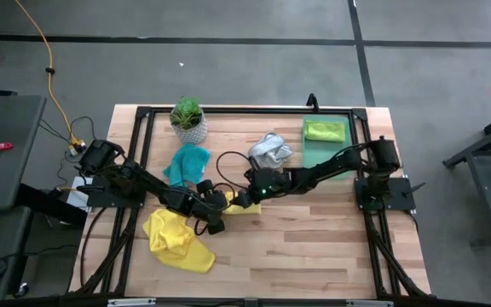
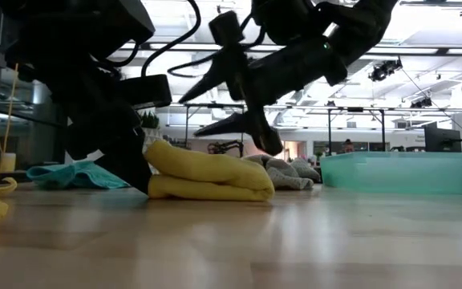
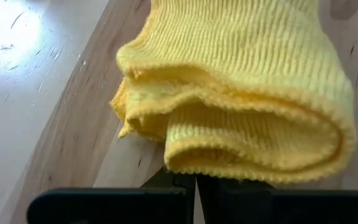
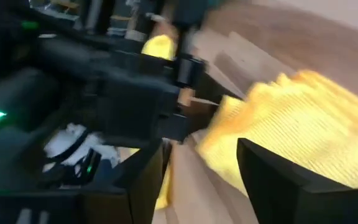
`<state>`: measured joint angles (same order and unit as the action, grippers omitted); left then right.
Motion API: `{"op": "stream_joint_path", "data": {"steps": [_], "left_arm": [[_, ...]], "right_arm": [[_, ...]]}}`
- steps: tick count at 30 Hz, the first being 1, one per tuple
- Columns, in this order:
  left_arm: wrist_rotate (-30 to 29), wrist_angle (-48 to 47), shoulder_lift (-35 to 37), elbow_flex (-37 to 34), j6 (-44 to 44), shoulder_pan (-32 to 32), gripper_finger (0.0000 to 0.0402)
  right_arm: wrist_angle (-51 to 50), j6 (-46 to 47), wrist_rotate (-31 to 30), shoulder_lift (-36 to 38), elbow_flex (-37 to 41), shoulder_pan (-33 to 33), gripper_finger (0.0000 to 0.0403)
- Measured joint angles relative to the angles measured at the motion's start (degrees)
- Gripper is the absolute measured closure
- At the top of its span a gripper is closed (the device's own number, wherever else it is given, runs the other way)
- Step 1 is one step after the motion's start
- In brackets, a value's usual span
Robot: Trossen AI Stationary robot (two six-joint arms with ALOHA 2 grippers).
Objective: Fold microfiber towels
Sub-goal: Fold the right yellow microfiber cloth
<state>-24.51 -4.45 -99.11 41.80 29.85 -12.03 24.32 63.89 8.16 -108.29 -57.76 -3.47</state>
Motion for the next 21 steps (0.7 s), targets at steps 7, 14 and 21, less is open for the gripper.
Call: {"op": "stream_joint_path", "data": {"steps": [7,14,21], "left_arm": [[0.4,-1.5,1.5,-0.1,-4.1,0.0,0.0401],[0.2,-9.6,10.6,0.0,-10.8,0.0,0.0401],[-3.9,-5.3,17.5,0.1,-17.3,1.0,0.0401]], "right_arm": [[-9.2,-14.0,2.5,6.3,0.0,2.5,0.0196],[-22.4,-24.3,2.0,13.1,0.0,2.7,0.0196],[-28.8,-26.8,-1.8,14.9,0.0,1.5,0.0196]]}}
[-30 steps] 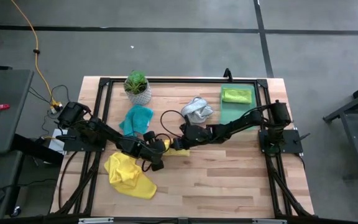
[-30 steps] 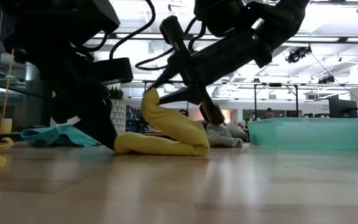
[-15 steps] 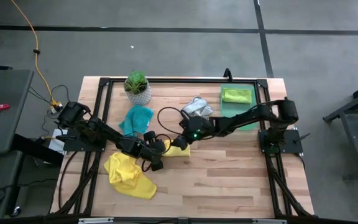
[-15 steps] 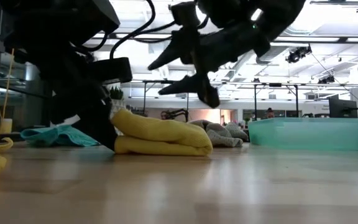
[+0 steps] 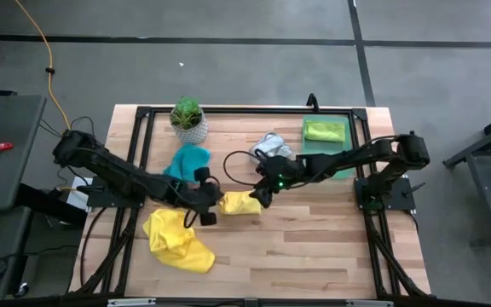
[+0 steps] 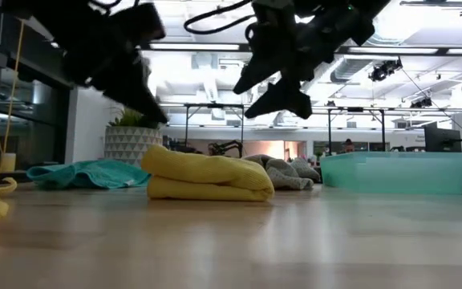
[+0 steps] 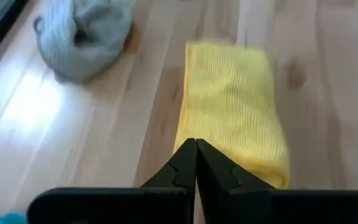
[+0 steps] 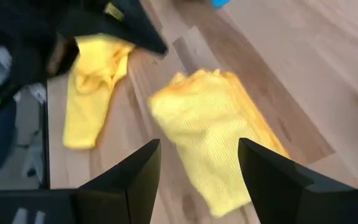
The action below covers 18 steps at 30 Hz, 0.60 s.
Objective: Fold microfiber towels
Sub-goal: Fold the right yellow microfiber cloth, then put the folded yellow microfiber cloth into the green bin
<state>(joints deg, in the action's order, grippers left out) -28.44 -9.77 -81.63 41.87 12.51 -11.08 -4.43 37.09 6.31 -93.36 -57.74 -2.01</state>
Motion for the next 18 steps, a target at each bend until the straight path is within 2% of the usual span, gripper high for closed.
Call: {"op": "stream_joint_path", "data": {"steps": [5,8,13,18], "left_arm": [[7.4,11.6,-2.1,0.1,-2.2,2.8,0.0401],[8.7,15.3,-5.2,0.0,-1.9,3.7,0.0401],[8.5,16.0,-10.6,0.0,-0.2,4.0,0.0401],[8.6,12.2,-14.6,0.0,3.4,3.9,0.0401]], "right_arm": [[-3.5,-3.6,-0.8,-0.2,0.5,-1.9,0.0196],[-6.9,-5.3,-3.4,-0.4,0.5,-2.7,0.0196],[-9.7,-6.1,-6.2,-0.4,0.5,-3.0,0.0196],[-9.6,-6.1,-7.6,-0.4,0.5,-3.0,0.0196]]}}
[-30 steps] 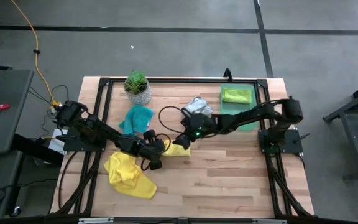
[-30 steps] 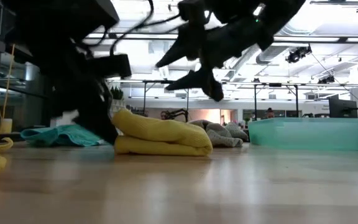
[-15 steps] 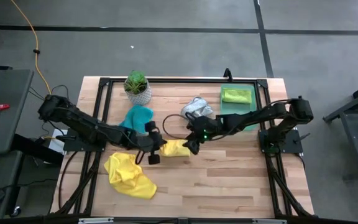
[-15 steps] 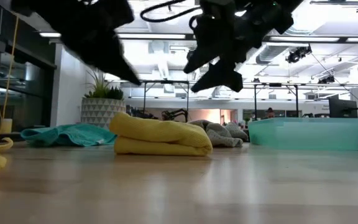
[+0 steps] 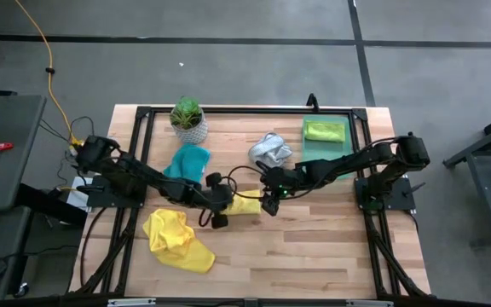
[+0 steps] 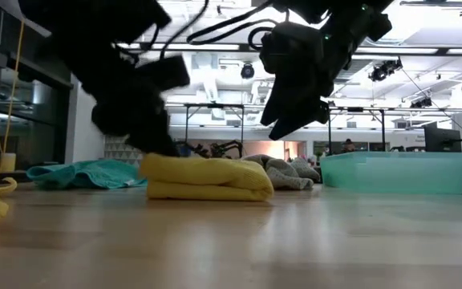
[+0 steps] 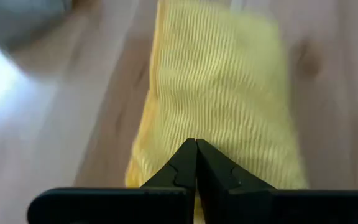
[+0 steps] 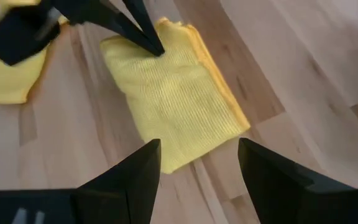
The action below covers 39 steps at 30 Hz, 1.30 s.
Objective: Fold microfiber towels
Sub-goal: Put the folded yellow microfiber cloth into the green bin
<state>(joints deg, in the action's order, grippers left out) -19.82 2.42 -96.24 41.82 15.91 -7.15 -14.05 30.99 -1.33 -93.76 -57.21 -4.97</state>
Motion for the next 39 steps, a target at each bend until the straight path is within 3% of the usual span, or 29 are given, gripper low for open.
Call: {"op": "stream_joint_path", "data": {"steps": [4,11,16,21,24,28,33,39], "left_arm": [[0.1,-4.2,-1.6,0.0,3.3,0.0,0.0401],[-1.4,-6.1,-1.7,0.2,4.9,0.0,0.0401],[-1.7,-5.9,-1.7,0.1,4.9,0.0,0.0401],[-1.8,-5.8,-1.7,0.1,4.9,0.0,0.0401],[-1.8,-5.8,-1.7,0.1,4.9,0.0,0.0401],[-1.8,-5.6,-1.7,0.0,4.9,0.0,0.0401],[-1.9,-5.5,-1.8,0.0,4.9,0.0,0.0401],[-2.0,-5.2,-1.8,0.0,4.9,0.0,0.0401]], "right_arm": [[-1.8,1.0,-1.4,0.0,0.0,0.0,0.0196],[-12.3,14.4,-2.8,0.0,0.0,1.6,0.0196],[-10.7,17.2,-2.0,-0.1,0.3,3.1,0.0196],[0.3,23.6,5.1,-0.3,9.4,5.1,0.0196],[15.2,31.6,9.8,0.3,17.1,5.4,0.0196],[34.4,41.7,11.6,0.4,23.5,4.3,0.0196],[36.6,43.2,9.4,-0.4,23.0,3.0,0.0182],[36.6,40.7,10.2,-4.7,19.1,3.5,0.0134]]}}
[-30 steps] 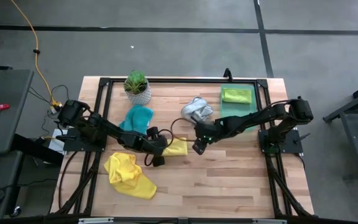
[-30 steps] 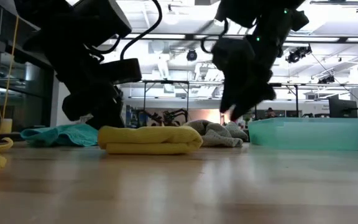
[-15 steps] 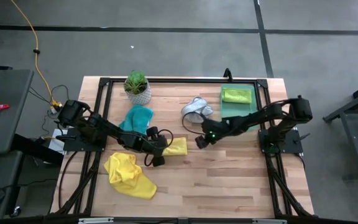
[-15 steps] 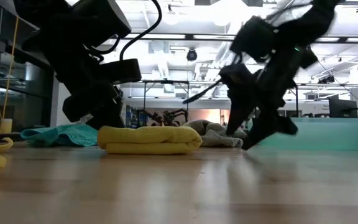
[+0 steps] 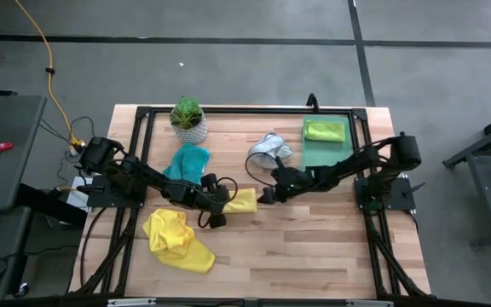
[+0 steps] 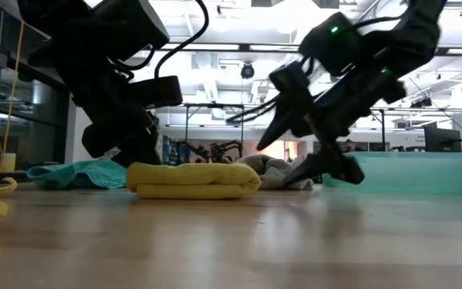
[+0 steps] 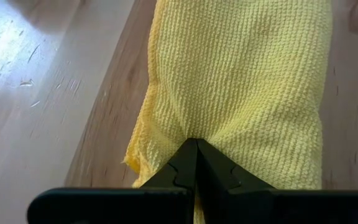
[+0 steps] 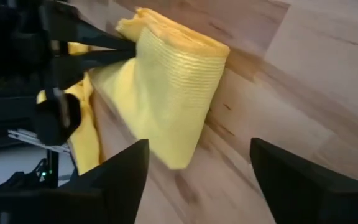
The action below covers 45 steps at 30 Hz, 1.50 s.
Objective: Fold microfiber towels
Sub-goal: Put the folded yellow microfiber cloth into the green bin
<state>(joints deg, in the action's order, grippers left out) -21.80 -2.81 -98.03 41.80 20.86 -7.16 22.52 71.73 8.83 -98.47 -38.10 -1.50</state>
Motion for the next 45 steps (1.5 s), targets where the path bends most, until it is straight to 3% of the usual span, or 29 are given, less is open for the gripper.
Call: {"op": "stream_joint_path", "data": {"steps": [6,15,21,26,32,38,45], "left_arm": [[0.0,0.1,0.0,0.0,0.0,0.0,0.0401],[-0.3,0.0,0.0,0.0,0.1,0.0,0.0401],[-0.5,0.1,0.0,0.0,0.2,0.0,0.0401],[-0.5,0.1,0.0,0.0,0.0,0.0,0.0401],[-0.3,-0.8,4.5,0.1,-3.2,0.0,0.0402],[-7.1,-7.1,18.2,2.1,-8.8,0.0,0.0402],[-21.1,-7.5,33.0,2.8,-8.9,0.7,0.0402]], "right_arm": [[0.3,0.0,1.4,-7.1,-5.9,0.8,0.0098],[-0.3,-0.2,1.0,-13.6,-13.8,0.7,0.0096],[-1.0,-1.1,0.5,-14.0,-15.2,0.7,0.0102],[-3.1,-1.3,0.5,-14.0,-15.3,0.8,0.0178],[-6.8,-5.3,0.9,-12.4,-15.1,1.3,0.0373],[-20.1,-13.5,1.2,-1.0,-15.1,4.1,0.0391],[-42.5,-24.5,0.8,21.0,-15.2,10.2,0.0398]]}}
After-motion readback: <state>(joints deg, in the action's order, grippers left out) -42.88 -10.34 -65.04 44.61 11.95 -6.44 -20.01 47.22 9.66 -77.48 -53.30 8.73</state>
